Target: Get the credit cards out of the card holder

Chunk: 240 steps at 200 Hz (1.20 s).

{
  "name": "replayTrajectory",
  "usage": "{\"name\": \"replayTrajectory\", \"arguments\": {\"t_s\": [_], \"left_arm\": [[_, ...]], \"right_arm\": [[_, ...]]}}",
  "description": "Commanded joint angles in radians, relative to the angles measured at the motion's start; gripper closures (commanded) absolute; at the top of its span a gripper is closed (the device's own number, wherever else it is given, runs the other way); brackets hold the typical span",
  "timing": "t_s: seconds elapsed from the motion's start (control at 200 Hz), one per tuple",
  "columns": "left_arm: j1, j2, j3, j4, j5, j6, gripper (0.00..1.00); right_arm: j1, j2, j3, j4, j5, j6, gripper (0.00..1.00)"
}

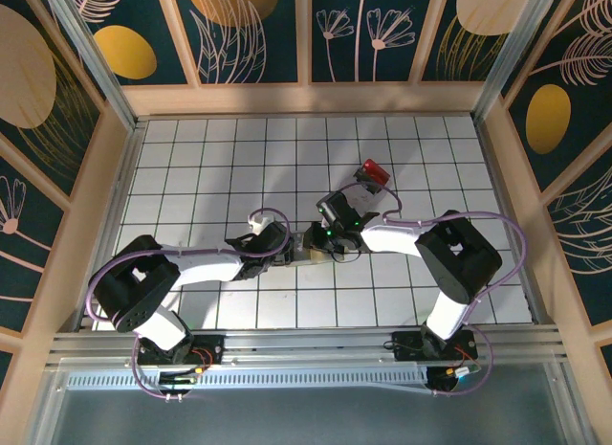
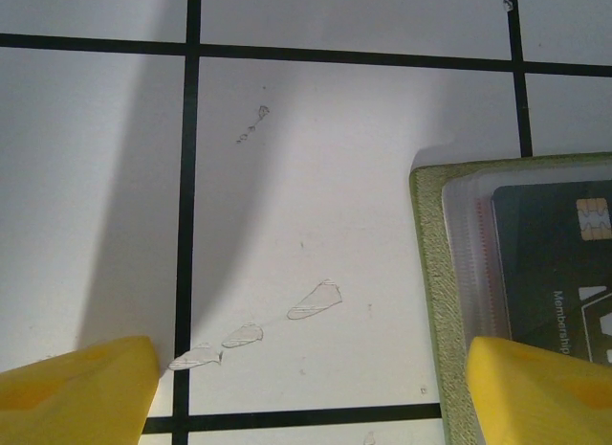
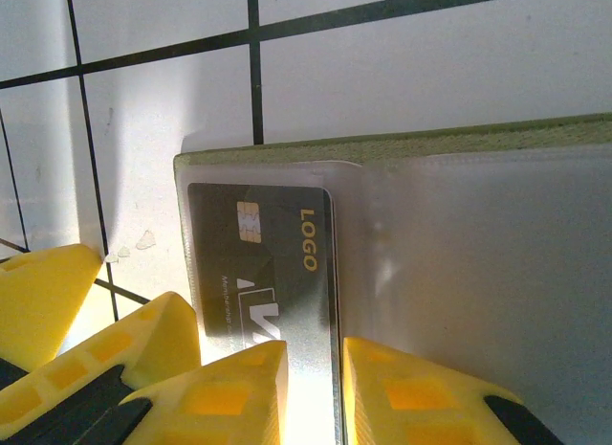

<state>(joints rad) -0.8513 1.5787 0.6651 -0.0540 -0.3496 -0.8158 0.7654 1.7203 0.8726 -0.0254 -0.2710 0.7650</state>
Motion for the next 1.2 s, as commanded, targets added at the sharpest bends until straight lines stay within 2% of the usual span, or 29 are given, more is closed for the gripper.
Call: {"name": "replayTrajectory", "arguments": {"t_s": [0.0, 0.606, 0.881, 1.031, 1.196], "left_arm": [[0.001, 0.035, 0.005, -0.021, 0.02, -0.007, 0.16], [-0.001, 0.044, 0.002, -0.019, 0.027, -0.003, 0.16], [0.0, 0.046, 0.001, -0.018, 0.032, -0.003, 0.15], [0.0, 0.047, 0.004, -0.016, 0.038, -0.003, 0.15], [0.0, 0.05, 0.007, -0.017, 0.037, -0.003, 0.15]], "right_arm": [[0.003, -0.016, 0.023, 0.001, -0.009, -0.013, 0.77], [-0.003, -0.024, -0.032, 0.127, -0.112, 0.019, 0.79], [-0.009, 0.01, -0.042, 0.151, -0.12, 0.031, 0.78], [-0.009, 0.032, -0.036, 0.14, -0.105, 0.037, 0.77], [-0.008, 0.034, -0.012, 0.026, -0.009, 0.036, 0.74]]}}
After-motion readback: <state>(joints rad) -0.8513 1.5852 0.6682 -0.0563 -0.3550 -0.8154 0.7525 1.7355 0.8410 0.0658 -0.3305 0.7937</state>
